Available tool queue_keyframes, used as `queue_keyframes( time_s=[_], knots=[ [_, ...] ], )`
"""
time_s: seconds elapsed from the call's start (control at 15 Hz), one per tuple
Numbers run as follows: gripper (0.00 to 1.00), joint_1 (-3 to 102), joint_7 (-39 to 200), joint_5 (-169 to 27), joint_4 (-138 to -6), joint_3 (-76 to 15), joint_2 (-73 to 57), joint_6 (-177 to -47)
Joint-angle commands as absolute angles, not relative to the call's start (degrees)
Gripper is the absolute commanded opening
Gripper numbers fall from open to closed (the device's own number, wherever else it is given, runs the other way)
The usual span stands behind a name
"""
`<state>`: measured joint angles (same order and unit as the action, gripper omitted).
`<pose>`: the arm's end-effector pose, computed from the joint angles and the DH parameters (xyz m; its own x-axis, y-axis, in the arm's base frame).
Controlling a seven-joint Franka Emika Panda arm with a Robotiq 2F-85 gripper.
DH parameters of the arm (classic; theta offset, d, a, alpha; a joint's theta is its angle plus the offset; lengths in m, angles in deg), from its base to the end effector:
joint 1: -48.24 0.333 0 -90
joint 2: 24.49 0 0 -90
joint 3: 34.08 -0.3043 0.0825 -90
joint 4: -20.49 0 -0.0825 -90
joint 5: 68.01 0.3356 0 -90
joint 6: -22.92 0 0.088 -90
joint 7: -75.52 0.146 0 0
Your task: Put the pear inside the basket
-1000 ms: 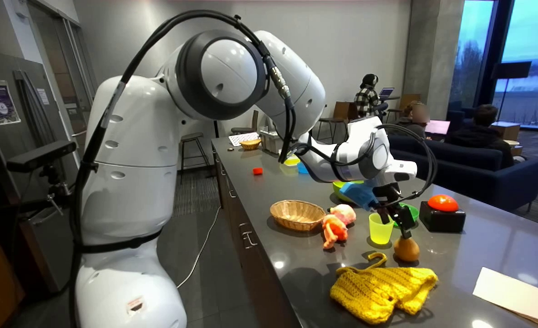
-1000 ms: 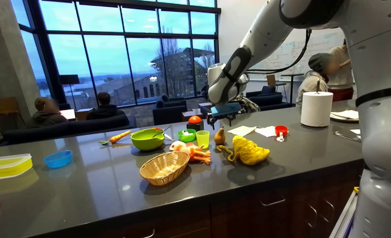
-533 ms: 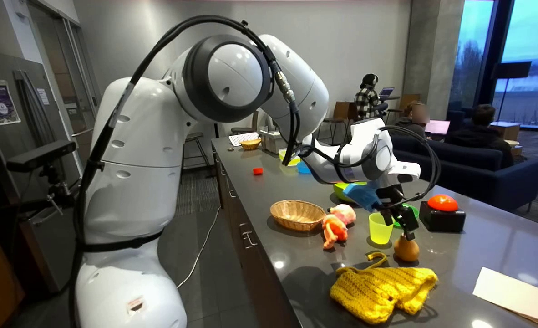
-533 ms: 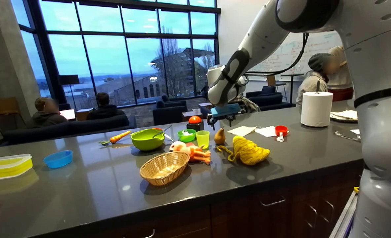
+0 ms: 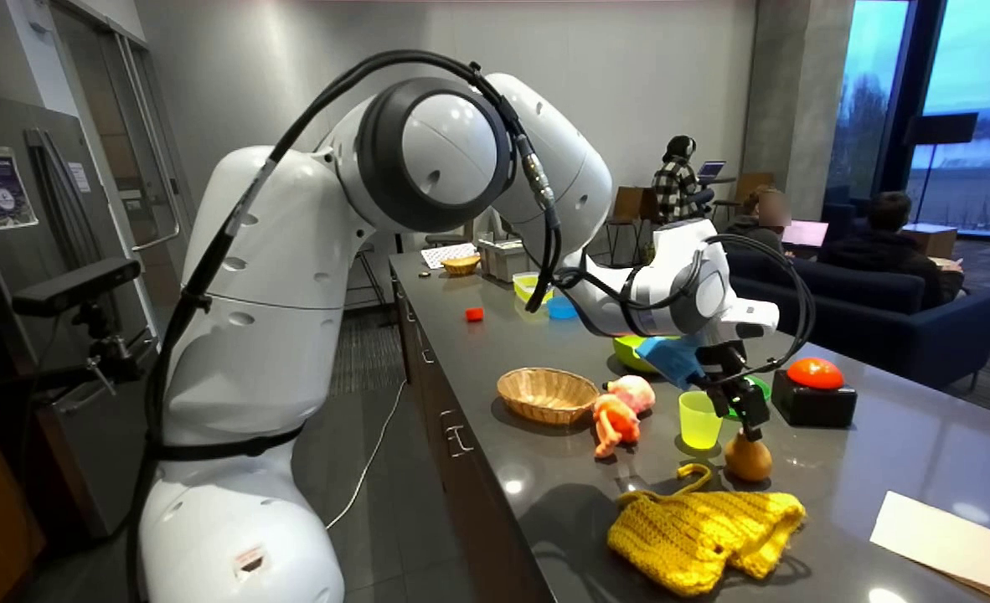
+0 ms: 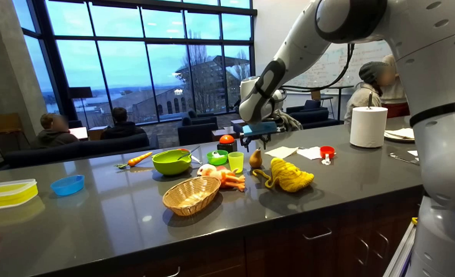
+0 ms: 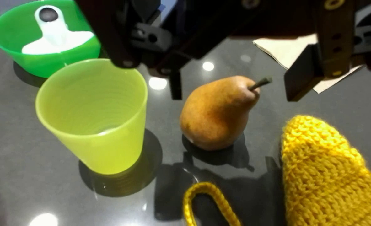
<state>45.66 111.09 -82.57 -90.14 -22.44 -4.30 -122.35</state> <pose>0.5945 -0.1468 0.3183 0.7560 -0.5653 0.3300 -0.6195 -0.7808 0.0816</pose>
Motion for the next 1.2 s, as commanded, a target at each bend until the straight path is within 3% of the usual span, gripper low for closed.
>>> queue_keyframes(
  time_s=[0.0,0.07,0.47,0.67,0.87,1.13],
  knots=[
    [0.56,46.2,110.38,-80.91,-88.44,-21.68,-2.92,-121.72],
    [0.55,46.12,110.22,-80.57,-88.23,-21.7,-2.58,-121.81],
    [0.05,45.87,109.3,-78.63,-87.81,-21.73,-1.68,-122.01],
    [0.13,46.02,109.17,-78.6,-87.6,-21.68,-1.64,-121.87],
    [0.07,46.32,109.5,-78.99,-87.8,-21.47,-2.12,-121.37],
    [0.07,46.92,107.63,-78.79,-89.14,-22.39,-4.71,-120.25]
  ],
)
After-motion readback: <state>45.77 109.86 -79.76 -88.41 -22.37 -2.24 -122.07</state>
